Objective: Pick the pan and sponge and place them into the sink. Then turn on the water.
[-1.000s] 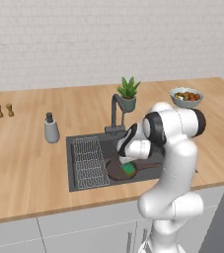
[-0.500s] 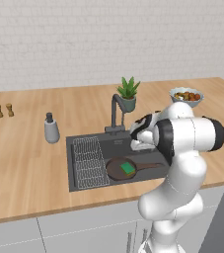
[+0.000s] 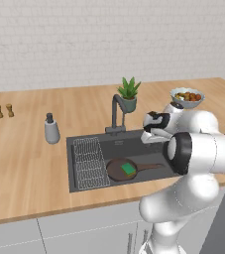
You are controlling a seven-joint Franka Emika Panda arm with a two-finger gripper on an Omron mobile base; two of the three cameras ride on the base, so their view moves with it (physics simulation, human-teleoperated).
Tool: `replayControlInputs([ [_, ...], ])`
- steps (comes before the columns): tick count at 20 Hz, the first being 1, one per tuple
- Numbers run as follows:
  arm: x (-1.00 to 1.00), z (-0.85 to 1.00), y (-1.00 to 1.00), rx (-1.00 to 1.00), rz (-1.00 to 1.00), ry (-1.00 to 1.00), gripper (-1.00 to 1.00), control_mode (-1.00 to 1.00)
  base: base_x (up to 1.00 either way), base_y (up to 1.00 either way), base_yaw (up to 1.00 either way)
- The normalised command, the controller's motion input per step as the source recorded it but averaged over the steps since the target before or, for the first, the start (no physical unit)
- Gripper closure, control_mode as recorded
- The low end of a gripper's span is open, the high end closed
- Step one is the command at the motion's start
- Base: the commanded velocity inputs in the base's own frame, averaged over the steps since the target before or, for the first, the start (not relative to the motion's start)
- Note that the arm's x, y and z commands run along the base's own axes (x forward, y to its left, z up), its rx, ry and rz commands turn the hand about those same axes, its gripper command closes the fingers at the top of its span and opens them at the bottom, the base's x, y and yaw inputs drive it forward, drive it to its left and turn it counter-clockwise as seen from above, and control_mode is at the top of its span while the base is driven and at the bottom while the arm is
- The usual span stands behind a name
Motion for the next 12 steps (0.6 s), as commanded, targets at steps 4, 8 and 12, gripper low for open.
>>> replayControlInputs([
  [4, -0.09, 0.03, 0.00, 0.07, 0.05, -0.37, -1.00, -1.00, 0.00, 0.00, 0.00],
  [8, 0.00, 0.19, 0.07, 0.02, 0.04, -0.27, -1.00, -1.00, 0.00, 0.00, 0.00],
  [12, 0.00, 0.36, 0.01, 0.01, 0.03, -0.19, -1.00, -1.00, 0.00, 0.00, 0.00],
])
